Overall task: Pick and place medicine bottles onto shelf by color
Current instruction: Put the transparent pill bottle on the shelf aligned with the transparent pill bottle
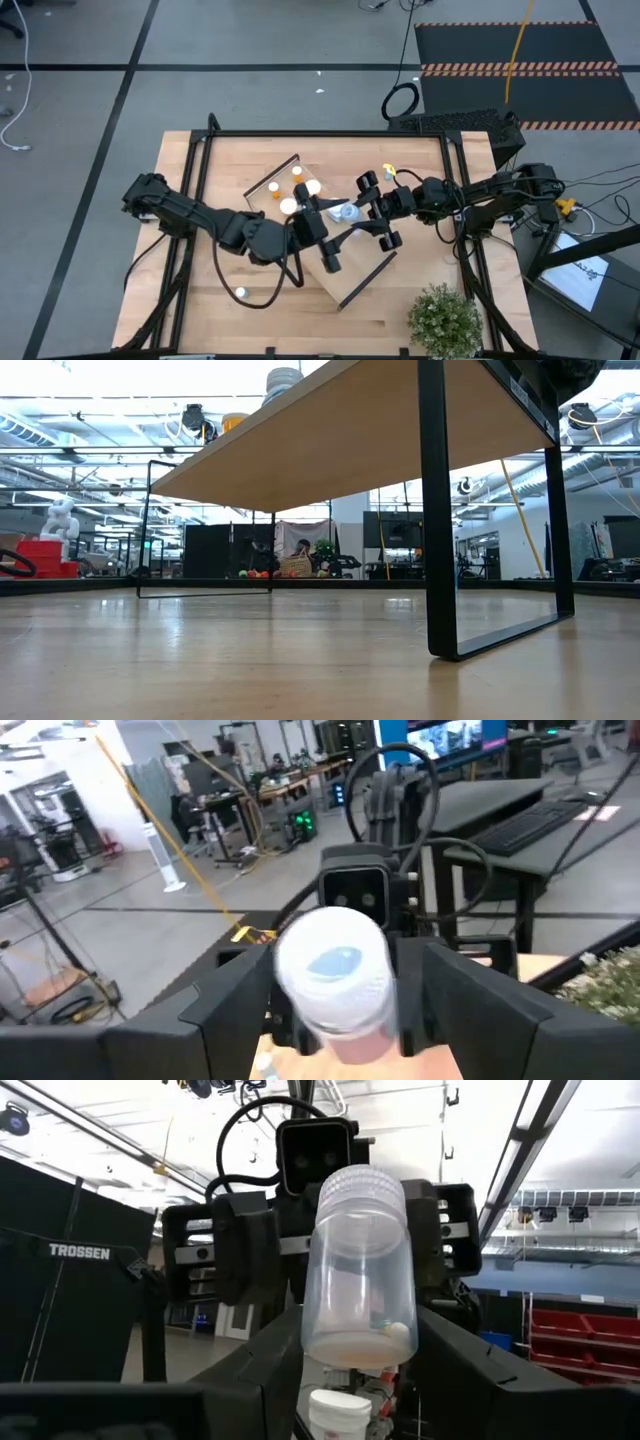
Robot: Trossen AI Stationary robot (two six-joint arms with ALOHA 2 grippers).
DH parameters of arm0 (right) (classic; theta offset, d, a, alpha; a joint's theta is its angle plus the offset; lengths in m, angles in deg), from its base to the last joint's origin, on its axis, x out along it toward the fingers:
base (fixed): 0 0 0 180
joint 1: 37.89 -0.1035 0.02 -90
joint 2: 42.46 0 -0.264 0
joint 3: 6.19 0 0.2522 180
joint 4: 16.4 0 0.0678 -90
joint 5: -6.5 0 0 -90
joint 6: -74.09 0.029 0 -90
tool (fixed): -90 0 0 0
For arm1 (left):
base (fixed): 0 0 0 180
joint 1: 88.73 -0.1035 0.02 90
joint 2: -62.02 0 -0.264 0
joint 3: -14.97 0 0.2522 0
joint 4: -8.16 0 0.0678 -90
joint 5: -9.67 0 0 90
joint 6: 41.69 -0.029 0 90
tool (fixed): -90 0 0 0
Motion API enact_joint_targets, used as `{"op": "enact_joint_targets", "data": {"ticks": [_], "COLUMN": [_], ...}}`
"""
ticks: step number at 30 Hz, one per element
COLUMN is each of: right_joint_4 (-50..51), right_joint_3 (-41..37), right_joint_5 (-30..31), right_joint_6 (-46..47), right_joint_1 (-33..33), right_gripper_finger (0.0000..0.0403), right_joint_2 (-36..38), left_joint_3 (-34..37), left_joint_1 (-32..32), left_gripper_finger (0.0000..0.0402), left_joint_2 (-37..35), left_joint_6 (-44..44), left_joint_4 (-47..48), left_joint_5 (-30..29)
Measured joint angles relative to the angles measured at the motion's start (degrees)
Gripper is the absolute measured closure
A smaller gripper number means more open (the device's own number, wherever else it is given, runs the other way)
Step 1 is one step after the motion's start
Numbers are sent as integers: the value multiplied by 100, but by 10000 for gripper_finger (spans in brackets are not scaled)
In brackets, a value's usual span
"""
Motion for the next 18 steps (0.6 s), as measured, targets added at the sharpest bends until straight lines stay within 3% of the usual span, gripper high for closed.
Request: {"op": "enact_joint_targets", "data": {"ticks": [8, 18], "right_joint_4": [25, 76], "right_joint_3": [0, 0], "right_joint_5": [1, -10], "right_joint_6": [-56, -168], "right_joint_1": [0, -2], "right_gripper_finger": [245, 245], "right_joint_2": [0, 0], "left_joint_3": [2, 0], "left_joint_1": [-162, -199], "left_gripper_finger": [152, 229], "left_joint_2": [0, 0], "left_joint_6": [110, 301], "left_joint_4": [32, 178], "left_joint_5": [225, 532]}}
